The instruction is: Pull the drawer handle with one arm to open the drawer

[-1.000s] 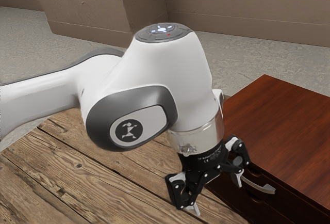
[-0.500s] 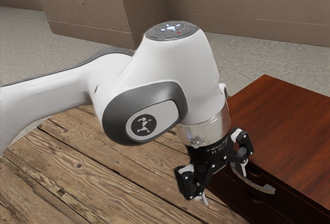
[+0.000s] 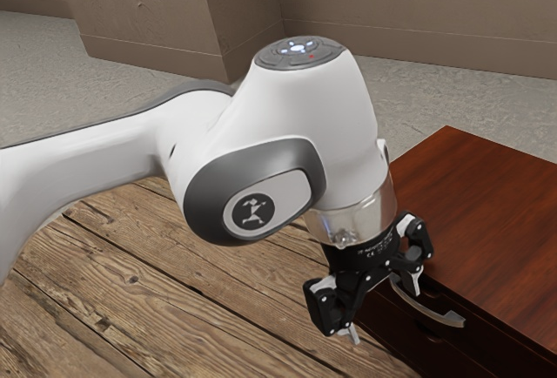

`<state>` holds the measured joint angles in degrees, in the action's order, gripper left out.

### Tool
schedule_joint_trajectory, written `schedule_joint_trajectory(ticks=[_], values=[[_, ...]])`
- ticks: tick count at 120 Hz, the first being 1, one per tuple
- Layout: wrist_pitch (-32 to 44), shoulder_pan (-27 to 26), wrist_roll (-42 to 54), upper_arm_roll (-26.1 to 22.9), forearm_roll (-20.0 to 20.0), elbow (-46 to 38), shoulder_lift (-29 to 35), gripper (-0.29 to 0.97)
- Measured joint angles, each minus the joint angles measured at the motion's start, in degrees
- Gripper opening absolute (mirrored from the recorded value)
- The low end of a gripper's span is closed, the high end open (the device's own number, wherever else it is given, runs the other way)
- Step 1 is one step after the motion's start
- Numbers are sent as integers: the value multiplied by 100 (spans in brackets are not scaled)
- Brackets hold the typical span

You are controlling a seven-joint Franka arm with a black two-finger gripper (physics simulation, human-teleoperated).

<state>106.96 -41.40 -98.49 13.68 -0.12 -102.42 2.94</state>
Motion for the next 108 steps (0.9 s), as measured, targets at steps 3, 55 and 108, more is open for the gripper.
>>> schedule_joint_trajectory(ticks=[3,55,108], values=[[1,-5,-2,1,1,-4,4,68],[43,-74,-2,-1,-27,-25,11,31],[118,-51,-22,-12,-115,-247,53,22]])
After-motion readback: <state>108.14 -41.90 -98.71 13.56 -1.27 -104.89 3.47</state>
